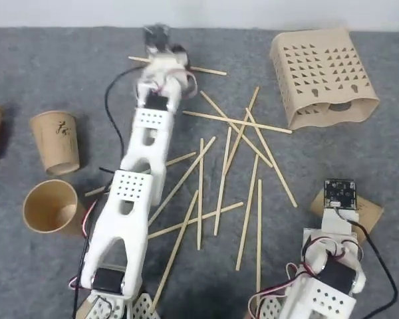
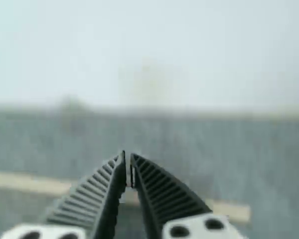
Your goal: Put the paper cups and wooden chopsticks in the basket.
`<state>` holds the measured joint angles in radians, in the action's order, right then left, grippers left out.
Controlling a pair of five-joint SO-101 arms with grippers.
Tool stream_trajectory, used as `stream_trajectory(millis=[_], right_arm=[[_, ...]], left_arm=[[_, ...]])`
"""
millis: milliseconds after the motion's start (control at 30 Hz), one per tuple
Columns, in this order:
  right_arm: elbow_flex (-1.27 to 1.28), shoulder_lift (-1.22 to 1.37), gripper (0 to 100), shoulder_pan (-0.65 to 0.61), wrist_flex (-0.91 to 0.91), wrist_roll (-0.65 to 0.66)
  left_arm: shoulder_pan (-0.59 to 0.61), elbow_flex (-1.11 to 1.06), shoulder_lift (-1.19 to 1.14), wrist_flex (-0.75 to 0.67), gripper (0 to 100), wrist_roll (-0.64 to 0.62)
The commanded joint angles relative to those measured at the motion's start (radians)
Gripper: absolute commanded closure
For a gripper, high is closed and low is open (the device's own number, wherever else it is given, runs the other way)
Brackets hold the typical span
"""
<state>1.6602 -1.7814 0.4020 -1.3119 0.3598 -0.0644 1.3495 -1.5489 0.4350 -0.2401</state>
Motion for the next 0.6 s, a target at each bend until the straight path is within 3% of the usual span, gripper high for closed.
stream_trajectory(millis=[0, 167, 267, 400, 567], right_arm=[[-0.046, 0.004, 99.1, 0.016, -0.012, 0.014], [-0.046, 0.004, 99.1, 0.016, -0.012, 0.014], [-0.046, 0.004, 99.1, 0.016, -0.012, 0.014], [-0.046, 0.004, 99.1, 0.016, -0.012, 0.014], [-0.046, 0.004, 99.1, 0.016, -0.012, 0.014]], left_arm=[[-0.025, -0.099, 0.129, -0.032, 99, -0.009], [-0.029, -0.145, 0.115, -0.1, 99, -0.008], [-0.029, -0.145, 0.107, -0.006, 99, -0.008], [-0.034, -0.091, 0.132, 0.255, 99, -0.006], [-0.038, 0.137, 0.206, 0.79, 99, -0.005]])
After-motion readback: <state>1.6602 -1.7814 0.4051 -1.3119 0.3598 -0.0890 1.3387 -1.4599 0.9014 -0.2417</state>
